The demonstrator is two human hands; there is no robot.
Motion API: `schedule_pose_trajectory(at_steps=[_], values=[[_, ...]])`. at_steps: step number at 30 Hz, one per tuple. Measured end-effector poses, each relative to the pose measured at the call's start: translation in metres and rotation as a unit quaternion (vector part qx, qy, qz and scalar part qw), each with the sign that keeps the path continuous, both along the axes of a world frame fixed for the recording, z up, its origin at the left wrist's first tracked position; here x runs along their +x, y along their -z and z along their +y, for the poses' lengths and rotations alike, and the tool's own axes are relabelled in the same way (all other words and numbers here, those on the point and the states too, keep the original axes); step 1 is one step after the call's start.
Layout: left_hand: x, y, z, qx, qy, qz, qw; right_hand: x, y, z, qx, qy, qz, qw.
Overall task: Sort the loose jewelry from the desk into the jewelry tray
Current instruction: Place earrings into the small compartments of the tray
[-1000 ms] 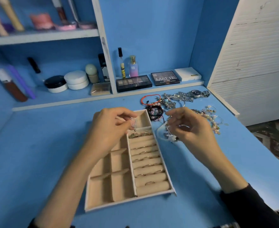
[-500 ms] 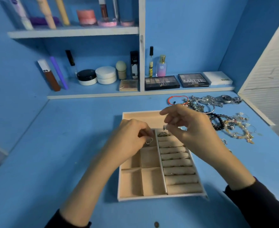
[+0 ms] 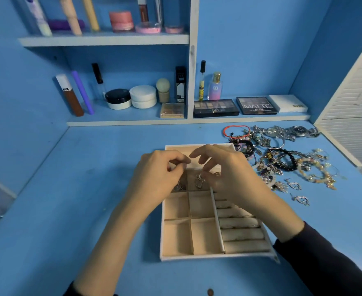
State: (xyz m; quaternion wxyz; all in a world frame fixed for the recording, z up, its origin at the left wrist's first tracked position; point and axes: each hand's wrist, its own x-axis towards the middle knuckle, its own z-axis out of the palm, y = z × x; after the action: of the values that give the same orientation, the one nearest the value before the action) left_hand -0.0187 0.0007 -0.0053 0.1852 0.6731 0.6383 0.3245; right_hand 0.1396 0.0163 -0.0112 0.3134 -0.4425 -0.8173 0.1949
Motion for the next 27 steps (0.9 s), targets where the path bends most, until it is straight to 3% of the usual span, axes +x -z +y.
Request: schedule_pose_trajectory(at_steps=[6, 11, 17, 27], values=[[-0.002, 0.005, 0.000, 0.011, -0.044, -0.052, 0.998, -0.006, 0.010, 0.001, -0.031, -0.022, 0.020, 0.999], [0.007, 0.006, -0.002, 0.020, -0.037, -0.055, 0.998, 0.009, 0.007, -0.002, 0.004, -0.017, 0.030, 0.999], [0.045, 0.001, 0.002, 0.040, 0.072, 0.021, 0.996, 0.067, 0.003, -0.005, 0.025, 0.084, 0.011, 0.996], [0.134, -0.004, 0.023, -0.006, 0.240, 0.125, 0.963, 0.170, 0.003, -0.013, -0.109, 0.177, -0.104, 0.973]])
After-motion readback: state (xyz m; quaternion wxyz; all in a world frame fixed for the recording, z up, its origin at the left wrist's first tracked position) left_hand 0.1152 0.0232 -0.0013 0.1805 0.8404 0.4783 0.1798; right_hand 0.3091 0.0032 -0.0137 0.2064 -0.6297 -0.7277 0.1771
